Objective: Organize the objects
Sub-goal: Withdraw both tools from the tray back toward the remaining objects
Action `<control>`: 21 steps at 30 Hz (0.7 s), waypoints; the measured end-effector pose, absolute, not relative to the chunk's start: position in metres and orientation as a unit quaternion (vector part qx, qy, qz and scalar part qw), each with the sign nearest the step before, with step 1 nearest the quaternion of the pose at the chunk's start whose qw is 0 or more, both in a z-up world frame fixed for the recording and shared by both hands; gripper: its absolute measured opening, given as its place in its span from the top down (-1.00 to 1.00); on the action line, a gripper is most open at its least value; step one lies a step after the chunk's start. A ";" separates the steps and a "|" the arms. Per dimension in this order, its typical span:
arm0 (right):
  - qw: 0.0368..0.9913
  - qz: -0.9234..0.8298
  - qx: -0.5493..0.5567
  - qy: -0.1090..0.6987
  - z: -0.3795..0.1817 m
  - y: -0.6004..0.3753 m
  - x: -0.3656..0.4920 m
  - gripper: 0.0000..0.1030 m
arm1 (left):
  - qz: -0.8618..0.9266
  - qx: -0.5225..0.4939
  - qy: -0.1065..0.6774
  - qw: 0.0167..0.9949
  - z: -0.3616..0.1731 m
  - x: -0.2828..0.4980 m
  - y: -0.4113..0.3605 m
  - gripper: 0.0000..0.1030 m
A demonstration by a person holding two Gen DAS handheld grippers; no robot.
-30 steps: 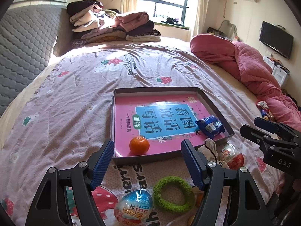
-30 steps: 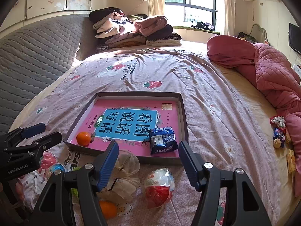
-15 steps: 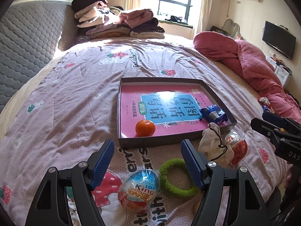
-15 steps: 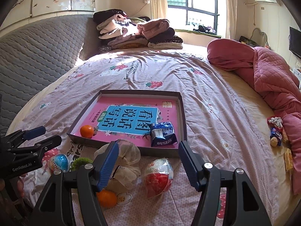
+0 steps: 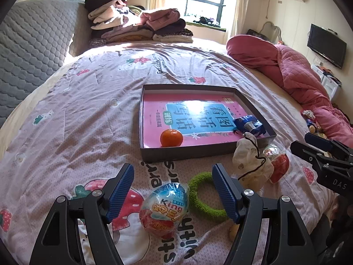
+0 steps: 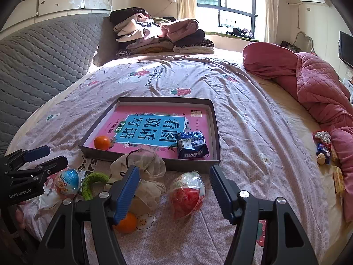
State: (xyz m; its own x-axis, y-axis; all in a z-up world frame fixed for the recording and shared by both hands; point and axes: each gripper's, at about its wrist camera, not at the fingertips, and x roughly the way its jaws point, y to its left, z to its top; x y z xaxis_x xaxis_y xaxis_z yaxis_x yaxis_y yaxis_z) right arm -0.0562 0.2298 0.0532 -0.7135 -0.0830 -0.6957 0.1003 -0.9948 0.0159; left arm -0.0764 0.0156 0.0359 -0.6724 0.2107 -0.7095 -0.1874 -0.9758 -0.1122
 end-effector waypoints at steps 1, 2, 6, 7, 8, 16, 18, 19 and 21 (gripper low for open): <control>0.049 -0.925 0.376 0.013 0.052 0.229 -0.055 -0.27 | 0.914 -0.390 -0.015 0.108 0.036 -0.075 0.015 -0.45; 0.049 -0.925 0.377 0.014 0.051 0.229 -0.055 -0.27 | 0.914 -0.390 -0.015 0.108 0.035 -0.074 0.014 -0.45; 0.049 -0.923 0.382 0.013 0.046 0.229 -0.052 -0.27 | 0.913 -0.392 -0.013 0.108 0.032 -0.068 0.012 -0.45; 0.049 -0.922 0.383 0.013 0.045 0.229 -0.051 -0.27 | 0.913 -0.393 -0.013 0.107 0.031 -0.067 0.012 -0.45; 0.049 -0.922 0.384 0.014 0.044 0.229 -0.051 -0.27 | 0.913 -0.394 -0.012 0.108 0.030 -0.066 0.012 -0.45; 0.044 -0.920 0.389 0.012 0.037 0.235 -0.044 -0.27 | 0.909 -0.401 -0.004 0.110 0.021 -0.058 0.012 -0.45; 0.043 -0.919 0.391 0.011 0.035 0.235 -0.043 -0.27 | 0.909 -0.403 -0.003 0.110 0.020 -0.056 0.012 -0.45; 0.044 -0.919 0.392 0.011 0.034 0.235 -0.042 -0.27 | 0.908 -0.404 -0.003 0.110 0.019 -0.055 0.012 -0.45; 0.044 -0.918 0.394 0.011 0.032 0.235 -0.041 -0.27 | 0.908 -0.405 -0.001 0.106 0.016 -0.053 0.012 -0.45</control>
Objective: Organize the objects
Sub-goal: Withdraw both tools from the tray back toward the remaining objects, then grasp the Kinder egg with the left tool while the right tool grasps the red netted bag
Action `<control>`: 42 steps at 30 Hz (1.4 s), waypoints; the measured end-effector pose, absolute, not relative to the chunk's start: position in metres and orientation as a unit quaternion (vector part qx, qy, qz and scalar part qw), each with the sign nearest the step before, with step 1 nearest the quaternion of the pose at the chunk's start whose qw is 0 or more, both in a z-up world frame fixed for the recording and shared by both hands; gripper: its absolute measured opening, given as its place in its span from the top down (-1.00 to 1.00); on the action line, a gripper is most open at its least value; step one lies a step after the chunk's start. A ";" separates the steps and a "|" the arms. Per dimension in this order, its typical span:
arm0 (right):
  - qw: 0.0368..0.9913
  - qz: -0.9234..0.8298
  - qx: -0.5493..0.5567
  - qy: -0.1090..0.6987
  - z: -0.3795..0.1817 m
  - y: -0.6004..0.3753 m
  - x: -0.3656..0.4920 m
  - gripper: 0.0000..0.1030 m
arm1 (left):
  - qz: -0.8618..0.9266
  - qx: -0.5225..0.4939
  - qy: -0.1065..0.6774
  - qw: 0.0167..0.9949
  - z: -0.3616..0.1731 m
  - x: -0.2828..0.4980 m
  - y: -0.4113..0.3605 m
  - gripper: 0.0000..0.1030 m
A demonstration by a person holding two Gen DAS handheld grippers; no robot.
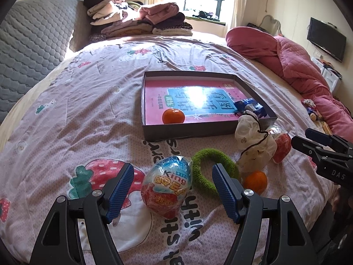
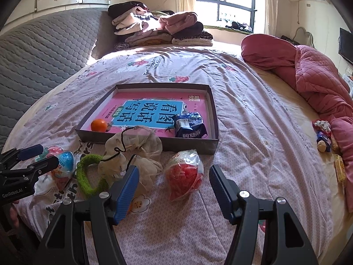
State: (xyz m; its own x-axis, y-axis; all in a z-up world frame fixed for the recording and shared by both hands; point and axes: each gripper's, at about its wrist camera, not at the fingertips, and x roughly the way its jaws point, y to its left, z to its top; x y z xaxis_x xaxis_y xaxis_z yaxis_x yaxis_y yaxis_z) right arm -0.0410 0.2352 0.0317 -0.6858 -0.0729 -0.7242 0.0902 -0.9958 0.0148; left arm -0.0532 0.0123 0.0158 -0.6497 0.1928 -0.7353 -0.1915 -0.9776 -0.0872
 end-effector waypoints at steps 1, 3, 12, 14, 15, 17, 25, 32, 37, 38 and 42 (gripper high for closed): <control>0.045 -0.917 0.395 0.012 0.030 0.235 -0.040 -0.27 | 0.908 -0.406 0.000 0.106 0.014 -0.053 0.013 -0.45; 0.044 -0.916 0.398 0.011 0.028 0.236 -0.040 -0.27 | 0.905 -0.411 0.004 0.110 0.011 -0.052 0.014 -0.45; 0.045 -0.911 0.409 0.010 0.018 0.239 -0.038 -0.27 | 0.900 -0.421 0.010 0.109 0.003 -0.047 0.014 -0.45; 0.044 -0.910 0.412 0.008 0.016 0.239 -0.038 -0.27 | 0.899 -0.425 0.011 0.109 0.001 -0.047 0.014 -0.45; 0.044 -0.910 0.412 0.008 0.015 0.239 -0.038 -0.27 | 0.898 -0.427 0.013 0.109 0.000 -0.046 0.014 -0.45; 0.045 -0.910 0.413 0.008 0.015 0.240 -0.037 -0.27 | 0.896 -0.430 0.014 0.107 -0.003 -0.046 0.014 -0.45; 0.047 -0.907 0.419 0.006 0.011 0.240 -0.036 -0.27 | 0.893 -0.438 0.016 0.106 -0.008 -0.044 0.014 -0.45; 0.045 -0.905 0.422 0.005 0.006 0.240 -0.035 -0.27 | 0.890 -0.444 0.022 0.106 -0.013 -0.043 0.015 -0.45; 0.044 -0.904 0.424 0.001 0.004 0.242 -0.035 -0.27 | 0.889 -0.444 0.021 0.107 -0.013 -0.044 0.013 -0.45; 0.044 -0.904 0.424 0.000 0.004 0.242 -0.035 -0.27 | 0.889 -0.445 0.021 0.105 -0.014 -0.044 0.013 -0.45; 0.043 -0.904 0.425 -0.001 0.004 0.243 -0.035 -0.27 | 0.888 -0.448 0.021 0.105 -0.016 -0.045 0.012 -0.45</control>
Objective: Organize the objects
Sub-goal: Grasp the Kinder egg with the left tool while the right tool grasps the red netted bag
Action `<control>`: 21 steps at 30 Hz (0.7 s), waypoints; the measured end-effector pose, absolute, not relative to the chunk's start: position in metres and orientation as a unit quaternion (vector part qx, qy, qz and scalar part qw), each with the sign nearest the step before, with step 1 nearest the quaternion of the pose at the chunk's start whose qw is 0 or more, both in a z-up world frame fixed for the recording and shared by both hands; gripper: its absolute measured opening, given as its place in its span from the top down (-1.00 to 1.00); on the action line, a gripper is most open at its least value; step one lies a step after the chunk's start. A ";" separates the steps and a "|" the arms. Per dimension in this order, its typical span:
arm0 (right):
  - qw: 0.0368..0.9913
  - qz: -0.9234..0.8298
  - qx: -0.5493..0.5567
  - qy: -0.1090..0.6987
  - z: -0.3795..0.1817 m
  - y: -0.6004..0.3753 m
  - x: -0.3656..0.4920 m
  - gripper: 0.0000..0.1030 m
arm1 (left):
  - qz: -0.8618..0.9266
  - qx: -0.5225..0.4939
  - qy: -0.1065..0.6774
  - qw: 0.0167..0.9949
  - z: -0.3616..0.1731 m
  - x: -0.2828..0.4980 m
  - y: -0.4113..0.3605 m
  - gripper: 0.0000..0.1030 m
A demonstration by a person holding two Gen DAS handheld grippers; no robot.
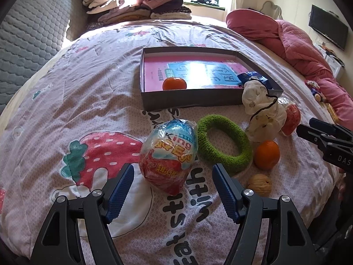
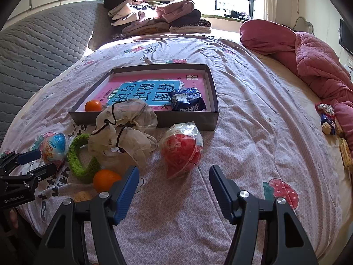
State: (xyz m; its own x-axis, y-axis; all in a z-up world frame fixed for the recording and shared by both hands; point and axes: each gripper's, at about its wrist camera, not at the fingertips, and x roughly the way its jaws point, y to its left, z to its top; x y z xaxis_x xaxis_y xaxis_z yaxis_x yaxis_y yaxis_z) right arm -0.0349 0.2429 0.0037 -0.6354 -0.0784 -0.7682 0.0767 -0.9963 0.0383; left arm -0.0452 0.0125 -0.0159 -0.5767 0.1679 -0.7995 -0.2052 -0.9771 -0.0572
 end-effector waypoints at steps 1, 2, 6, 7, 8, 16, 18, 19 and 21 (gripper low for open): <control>0.042 -0.904 0.425 -0.002 0.003 0.243 -0.035 -0.27 | 0.888 -0.448 0.021 0.106 -0.016 -0.045 0.013 -0.45; 0.042 -0.904 0.425 -0.002 0.003 0.244 -0.035 -0.27 | 0.887 -0.448 0.021 0.106 -0.017 -0.045 0.013 -0.45; 0.041 -0.904 0.425 -0.003 0.003 0.244 -0.036 -0.27 | 0.887 -0.450 0.023 0.103 -0.019 -0.048 0.012 -0.45; 0.041 -0.904 0.425 -0.003 0.003 0.244 -0.036 -0.27 | 0.887 -0.450 0.024 0.101 -0.020 -0.049 0.012 -0.45; 0.040 -0.904 0.426 -0.003 0.002 0.244 -0.036 -0.27 | 0.888 -0.449 0.022 0.101 -0.021 -0.049 0.011 -0.45; 0.038 -0.904 0.427 -0.005 -0.001 0.244 -0.040 -0.27 | 0.889 -0.448 0.024 0.092 -0.027 -0.056 0.009 -0.45; 0.037 -0.903 0.427 -0.005 -0.003 0.245 -0.042 -0.27 | 0.889 -0.448 0.024 0.092 -0.028 -0.057 0.008 -0.45; 0.036 -0.903 0.427 -0.005 -0.003 0.245 -0.043 -0.27 | 0.890 -0.447 0.025 0.092 -0.028 -0.057 0.008 -0.45; 0.035 -0.903 0.428 -0.005 -0.005 0.246 -0.045 -0.27 | 0.890 -0.446 0.028 0.090 -0.029 -0.058 0.008 -0.45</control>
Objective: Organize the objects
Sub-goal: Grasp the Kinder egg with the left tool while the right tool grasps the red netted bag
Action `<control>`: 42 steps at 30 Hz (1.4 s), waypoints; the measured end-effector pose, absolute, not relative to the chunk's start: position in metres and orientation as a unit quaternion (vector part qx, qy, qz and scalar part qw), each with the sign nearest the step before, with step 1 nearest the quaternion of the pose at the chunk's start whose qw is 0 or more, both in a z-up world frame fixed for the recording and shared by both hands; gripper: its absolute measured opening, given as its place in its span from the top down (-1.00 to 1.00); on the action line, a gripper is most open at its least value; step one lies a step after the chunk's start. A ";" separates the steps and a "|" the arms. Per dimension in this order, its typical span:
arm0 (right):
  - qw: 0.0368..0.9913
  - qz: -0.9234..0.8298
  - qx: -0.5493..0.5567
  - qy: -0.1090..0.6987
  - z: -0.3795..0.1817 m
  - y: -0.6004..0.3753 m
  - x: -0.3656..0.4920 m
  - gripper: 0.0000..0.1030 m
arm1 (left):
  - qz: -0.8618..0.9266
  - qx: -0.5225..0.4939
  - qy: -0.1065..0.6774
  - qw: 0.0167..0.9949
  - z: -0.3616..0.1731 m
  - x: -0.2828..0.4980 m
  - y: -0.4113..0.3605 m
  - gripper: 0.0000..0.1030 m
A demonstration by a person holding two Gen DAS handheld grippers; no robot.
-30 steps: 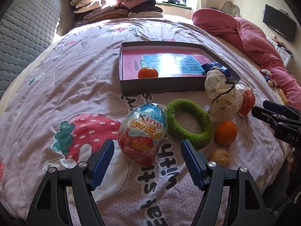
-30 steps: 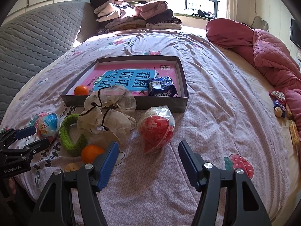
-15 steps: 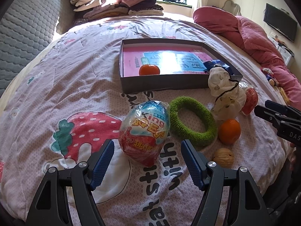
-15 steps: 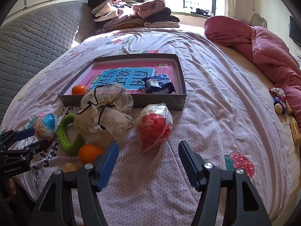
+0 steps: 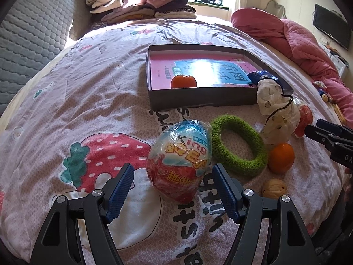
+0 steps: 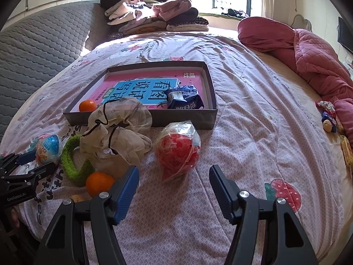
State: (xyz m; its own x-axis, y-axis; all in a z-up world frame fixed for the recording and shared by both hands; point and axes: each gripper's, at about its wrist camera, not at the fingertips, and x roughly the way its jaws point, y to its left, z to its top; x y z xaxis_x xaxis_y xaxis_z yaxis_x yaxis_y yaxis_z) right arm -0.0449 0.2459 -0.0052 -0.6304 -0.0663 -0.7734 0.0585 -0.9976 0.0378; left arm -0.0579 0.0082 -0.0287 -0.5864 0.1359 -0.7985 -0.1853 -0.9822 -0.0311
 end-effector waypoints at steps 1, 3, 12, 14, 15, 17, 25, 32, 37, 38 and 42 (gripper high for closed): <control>0.034 -0.903 0.429 -0.005 -0.006 0.246 -0.046 -0.27 | 0.891 -0.445 0.028 0.090 -0.029 -0.058 0.008 -0.45; 0.033 -0.903 0.428 -0.004 -0.007 0.247 -0.048 -0.27 | 0.890 -0.447 0.030 0.090 -0.031 -0.060 0.008 -0.45; 0.025 -0.904 0.427 -0.006 -0.013 0.250 -0.058 -0.27 | 0.888 -0.450 0.031 0.092 -0.036 -0.064 0.009 -0.45; 0.024 -0.903 0.428 -0.007 -0.015 0.251 -0.061 -0.27 | 0.888 -0.448 0.031 0.092 -0.036 -0.064 0.009 -0.45; 0.023 -0.903 0.429 -0.007 -0.016 0.251 -0.062 -0.27 | 0.889 -0.448 0.030 0.092 -0.036 -0.064 0.009 -0.45; 0.022 -0.902 0.430 -0.008 -0.018 0.252 -0.065 -0.27 | 0.889 -0.448 0.028 0.094 -0.036 -0.066 0.009 -0.45; 0.021 -0.903 0.429 -0.008 -0.023 0.252 -0.073 -0.27 | 0.890 -0.446 0.022 0.091 -0.039 -0.072 0.007 -0.45; 0.019 -0.904 0.428 -0.007 -0.029 0.250 -0.083 -0.27 | 0.897 -0.431 0.021 0.094 -0.037 -0.077 0.009 -0.45; 0.019 -0.905 0.425 -0.008 -0.033 0.251 -0.085 -0.26 | 0.899 -0.426 0.015 0.100 -0.037 -0.079 0.011 -0.44; 0.018 -0.905 0.424 -0.007 -0.034 0.251 -0.085 -0.25 | 0.899 -0.426 0.013 0.102 -0.037 -0.079 0.011 -0.39; 0.023 -0.907 0.421 -0.009 -0.035 0.250 -0.085 -0.02 | 0.899 -0.425 0.007 0.109 -0.037 -0.080 0.012 -0.19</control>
